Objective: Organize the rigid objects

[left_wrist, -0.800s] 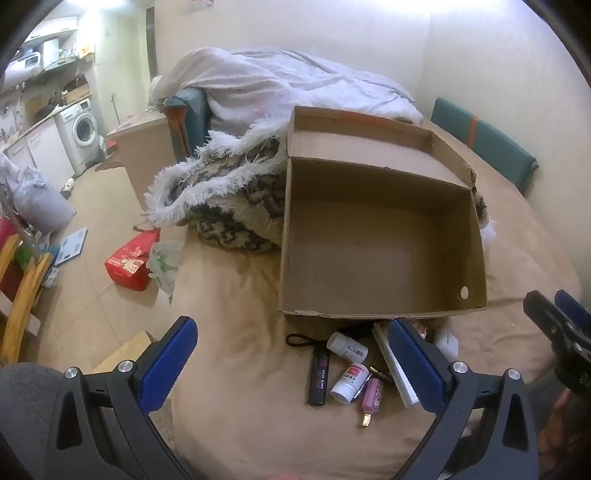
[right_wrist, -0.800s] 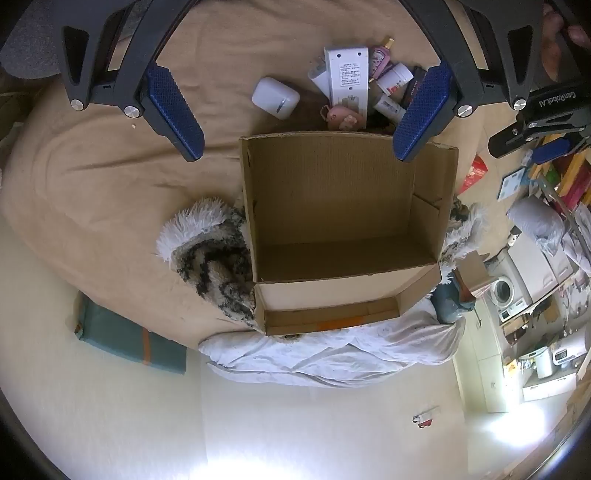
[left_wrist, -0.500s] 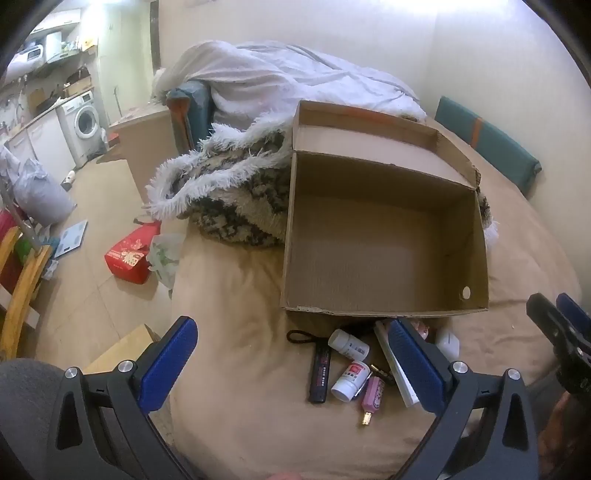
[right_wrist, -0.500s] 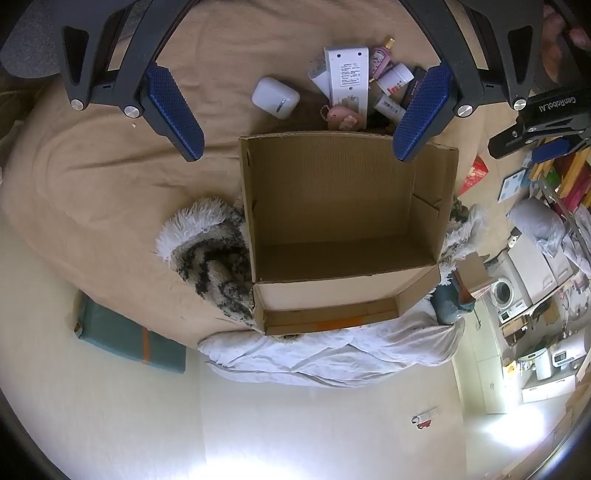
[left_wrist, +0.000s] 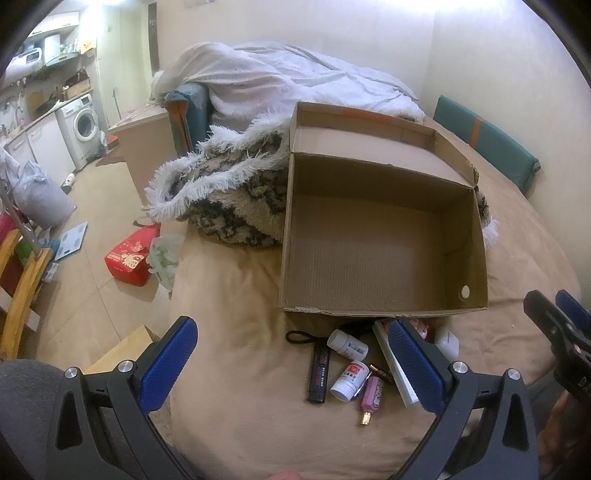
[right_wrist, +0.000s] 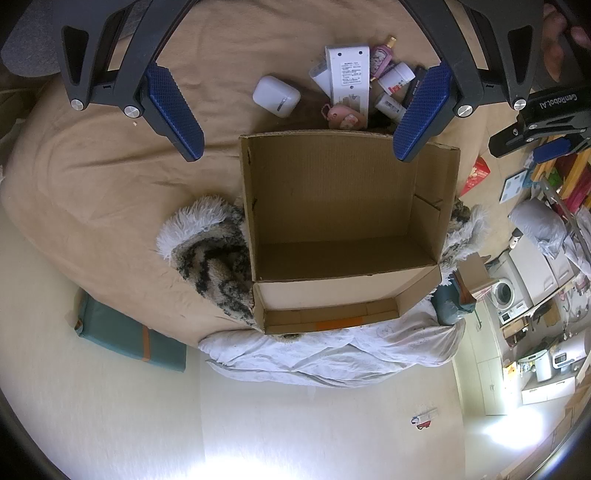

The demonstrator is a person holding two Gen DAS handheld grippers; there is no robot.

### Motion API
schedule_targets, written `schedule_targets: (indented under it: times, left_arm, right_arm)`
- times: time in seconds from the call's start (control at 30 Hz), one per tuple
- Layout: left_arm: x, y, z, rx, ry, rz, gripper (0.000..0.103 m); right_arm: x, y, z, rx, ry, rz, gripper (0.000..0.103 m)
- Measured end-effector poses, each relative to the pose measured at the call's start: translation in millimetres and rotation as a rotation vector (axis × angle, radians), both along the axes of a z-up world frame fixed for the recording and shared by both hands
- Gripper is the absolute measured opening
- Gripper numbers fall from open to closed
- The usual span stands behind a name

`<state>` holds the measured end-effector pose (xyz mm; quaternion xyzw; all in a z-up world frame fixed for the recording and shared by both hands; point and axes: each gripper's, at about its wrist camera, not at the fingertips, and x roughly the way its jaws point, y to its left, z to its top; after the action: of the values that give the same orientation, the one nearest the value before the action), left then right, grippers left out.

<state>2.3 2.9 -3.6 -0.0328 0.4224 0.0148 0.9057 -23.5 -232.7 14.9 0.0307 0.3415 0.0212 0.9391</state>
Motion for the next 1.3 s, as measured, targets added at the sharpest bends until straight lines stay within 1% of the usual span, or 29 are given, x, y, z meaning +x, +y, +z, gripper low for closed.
schedule_targets:
  times: [0.7,0.93,1.3]
  left_arm:
    - [-0.4,-0.2,1.4,0.005,-0.002,-0.001,0.103]
    - [0.0,-0.5,2.3,0.004,-0.002,-0.002,0.103]
    - [-0.4,-0.2,3.7,0.005,-0.004,-0.002,0.103]
  right_arm:
    - [-4.8,0.2,2.2,0.000,0.000,0.000,0.103]
    - [3.3,0.2,-2.5,0.000,0.003,0.002,0.103]
    - [-1.5,0.4,1.0,0.006,0.005,0.001,0.103]
